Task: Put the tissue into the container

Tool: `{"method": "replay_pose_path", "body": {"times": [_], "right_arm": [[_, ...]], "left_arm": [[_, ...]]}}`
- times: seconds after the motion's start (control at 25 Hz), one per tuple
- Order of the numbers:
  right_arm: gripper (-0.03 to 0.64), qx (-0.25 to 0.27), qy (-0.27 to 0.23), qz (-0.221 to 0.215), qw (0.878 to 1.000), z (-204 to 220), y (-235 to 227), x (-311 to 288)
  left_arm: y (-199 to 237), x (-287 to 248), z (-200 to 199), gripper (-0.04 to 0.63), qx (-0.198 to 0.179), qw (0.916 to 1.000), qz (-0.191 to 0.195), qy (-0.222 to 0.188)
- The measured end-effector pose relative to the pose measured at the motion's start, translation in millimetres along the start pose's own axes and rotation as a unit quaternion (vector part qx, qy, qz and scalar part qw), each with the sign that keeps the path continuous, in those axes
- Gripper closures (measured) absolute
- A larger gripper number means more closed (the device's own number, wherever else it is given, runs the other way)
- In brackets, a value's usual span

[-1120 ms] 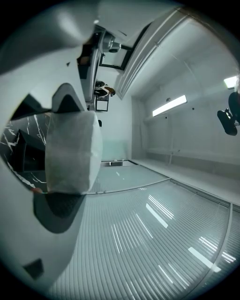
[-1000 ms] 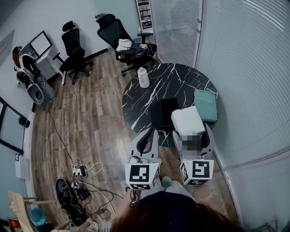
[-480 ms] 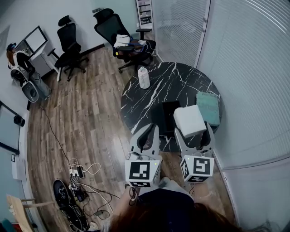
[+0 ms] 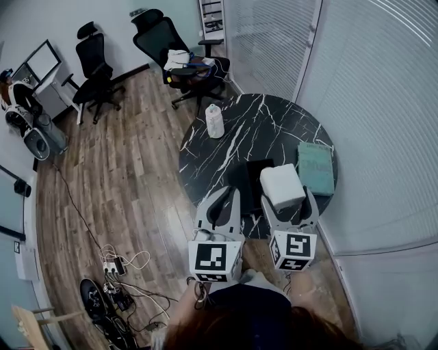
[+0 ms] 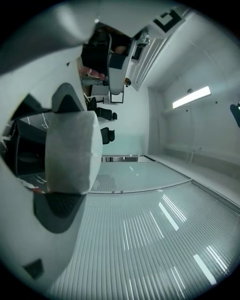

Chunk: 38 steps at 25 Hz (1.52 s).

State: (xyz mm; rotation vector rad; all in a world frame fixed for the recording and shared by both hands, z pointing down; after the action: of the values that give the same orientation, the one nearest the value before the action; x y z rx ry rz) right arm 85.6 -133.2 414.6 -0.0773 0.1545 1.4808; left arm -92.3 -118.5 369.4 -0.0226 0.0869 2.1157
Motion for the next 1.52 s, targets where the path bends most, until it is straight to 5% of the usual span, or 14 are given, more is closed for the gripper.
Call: {"method": "replay_pose_path", "body": {"times": [0.8, 1.52], "right_arm": [[0.179, 0.007, 0.083, 0.049, 0.995, 57, 17, -68], [0.179, 0.026, 0.172, 0.016, 0.985, 116, 14, -121]], "left_arm": [[51, -52, 3, 0.551, 0.019, 0.9985, 0.050, 0.012], [61, -89, 16, 0.551, 0.033, 0.9985, 0.024, 0.035]]}}
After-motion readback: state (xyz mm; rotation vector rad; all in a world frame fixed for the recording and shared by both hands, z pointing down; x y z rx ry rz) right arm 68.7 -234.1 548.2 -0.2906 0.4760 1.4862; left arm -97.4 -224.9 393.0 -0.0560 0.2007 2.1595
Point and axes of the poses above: the fingertips, and each gripper's own axes: x backward along the fingers, y to its left, z out of its underside, the point moved 7 cm from there along x, backward along the fingers, and after that the axes turned 10 degrees about z, right-handed, at the moved point
